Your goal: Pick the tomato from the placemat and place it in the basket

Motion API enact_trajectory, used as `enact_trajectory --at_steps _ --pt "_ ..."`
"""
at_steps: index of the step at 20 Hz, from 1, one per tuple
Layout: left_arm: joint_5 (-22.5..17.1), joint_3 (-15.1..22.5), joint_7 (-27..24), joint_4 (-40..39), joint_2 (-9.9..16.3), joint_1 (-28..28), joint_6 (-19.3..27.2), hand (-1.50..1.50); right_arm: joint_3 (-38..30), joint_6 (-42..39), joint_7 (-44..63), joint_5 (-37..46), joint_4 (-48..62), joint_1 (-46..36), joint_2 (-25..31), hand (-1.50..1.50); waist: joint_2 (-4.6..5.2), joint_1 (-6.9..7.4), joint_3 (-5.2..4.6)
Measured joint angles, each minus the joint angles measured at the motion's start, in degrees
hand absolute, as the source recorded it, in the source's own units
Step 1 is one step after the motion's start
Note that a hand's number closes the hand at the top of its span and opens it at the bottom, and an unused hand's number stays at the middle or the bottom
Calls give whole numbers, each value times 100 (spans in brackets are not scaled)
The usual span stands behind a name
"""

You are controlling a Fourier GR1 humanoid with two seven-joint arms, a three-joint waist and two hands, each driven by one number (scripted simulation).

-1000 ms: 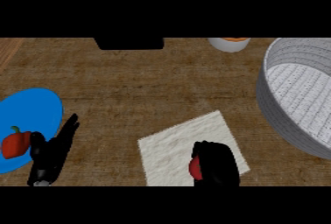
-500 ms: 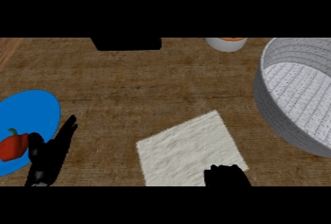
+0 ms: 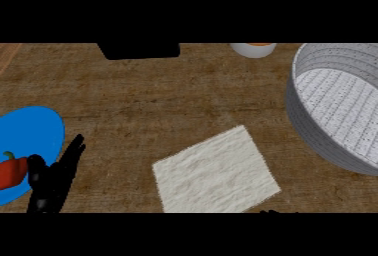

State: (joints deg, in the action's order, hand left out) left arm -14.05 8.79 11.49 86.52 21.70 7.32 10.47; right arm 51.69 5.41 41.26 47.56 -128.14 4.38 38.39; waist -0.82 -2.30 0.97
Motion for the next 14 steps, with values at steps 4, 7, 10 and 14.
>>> enact_trajectory --at_steps 4,7,10,14 --pt "-21 -48 -32 36 31 67 -48 0 -484 780 -168 -265 -516 86 -394 150 8 -11 0" --pt "-29 -82 -51 53 52 96 -83 0 -916 1145 -276 -307 -606 50 -464 150 9 -15 -6" --pt "23 -51 -49 63 0 77 -47 0 -1407 1275 -182 -361 -659 -115 -523 150 20 -7 -14" --pt "-20 -101 -49 66 17 87 -107 0 -2112 1232 88 -449 -697 -363 -466 150 21 -12 -24"
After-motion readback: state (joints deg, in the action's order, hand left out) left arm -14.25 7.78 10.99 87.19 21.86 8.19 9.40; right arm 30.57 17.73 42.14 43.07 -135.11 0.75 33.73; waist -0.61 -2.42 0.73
